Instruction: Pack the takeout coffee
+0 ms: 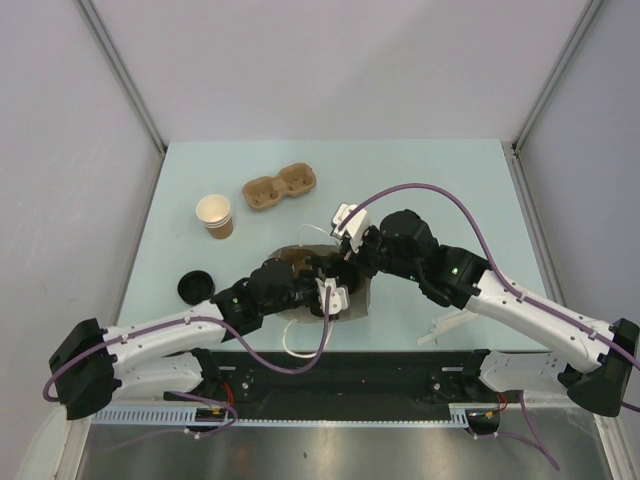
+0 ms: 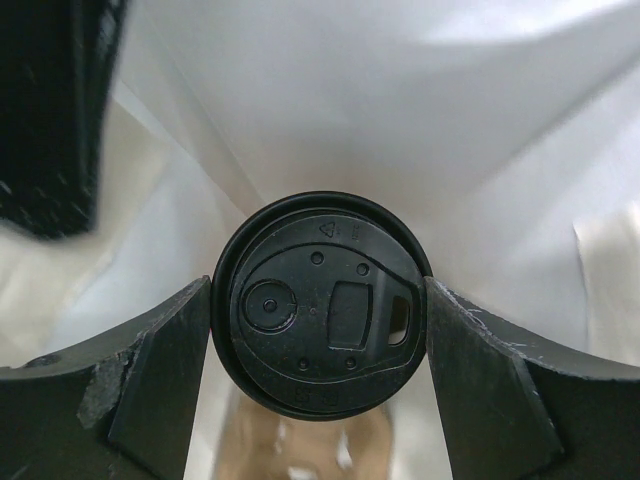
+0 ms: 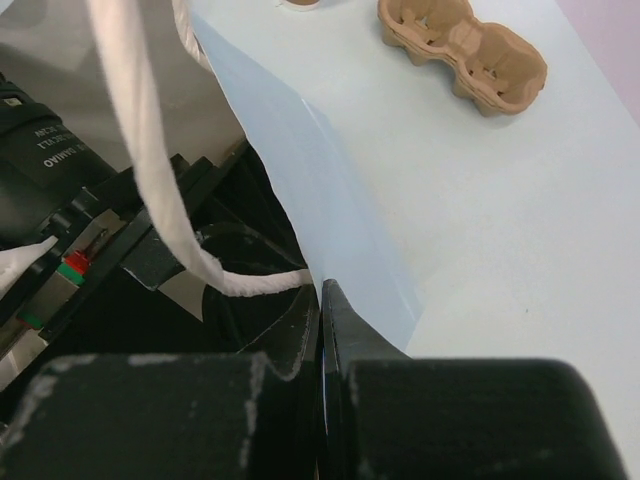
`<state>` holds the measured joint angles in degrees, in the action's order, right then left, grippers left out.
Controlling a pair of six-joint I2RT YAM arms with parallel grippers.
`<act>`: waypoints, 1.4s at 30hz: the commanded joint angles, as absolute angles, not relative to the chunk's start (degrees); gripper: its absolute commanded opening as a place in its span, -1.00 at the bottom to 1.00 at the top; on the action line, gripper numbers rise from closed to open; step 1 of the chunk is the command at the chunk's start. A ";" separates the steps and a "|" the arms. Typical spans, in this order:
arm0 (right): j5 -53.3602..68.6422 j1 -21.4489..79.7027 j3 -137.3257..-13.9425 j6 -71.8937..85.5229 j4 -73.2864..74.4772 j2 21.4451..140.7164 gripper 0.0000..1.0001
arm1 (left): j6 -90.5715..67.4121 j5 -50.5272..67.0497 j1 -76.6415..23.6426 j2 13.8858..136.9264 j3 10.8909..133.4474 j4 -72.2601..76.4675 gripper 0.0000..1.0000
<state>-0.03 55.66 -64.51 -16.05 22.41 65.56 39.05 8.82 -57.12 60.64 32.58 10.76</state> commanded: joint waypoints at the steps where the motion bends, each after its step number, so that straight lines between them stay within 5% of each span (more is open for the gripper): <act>1: 2.02 55.99 -64.60 -14.50 20.39 64.95 -1.00 | 37.88 12.30 -56.69 62.13 33.13 16.26 -1.00; 42: 18.88 44.75 -65.47 -12.31 18.54 69.51 -1.00 | 37.27 23.64 -43.95 79.71 46.31 0.71 -1.00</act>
<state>10.66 46.94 -64.51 -15.00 20.97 67.77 38.44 20.93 -46.59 76.55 42.37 4.82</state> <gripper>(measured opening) 0.009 0.821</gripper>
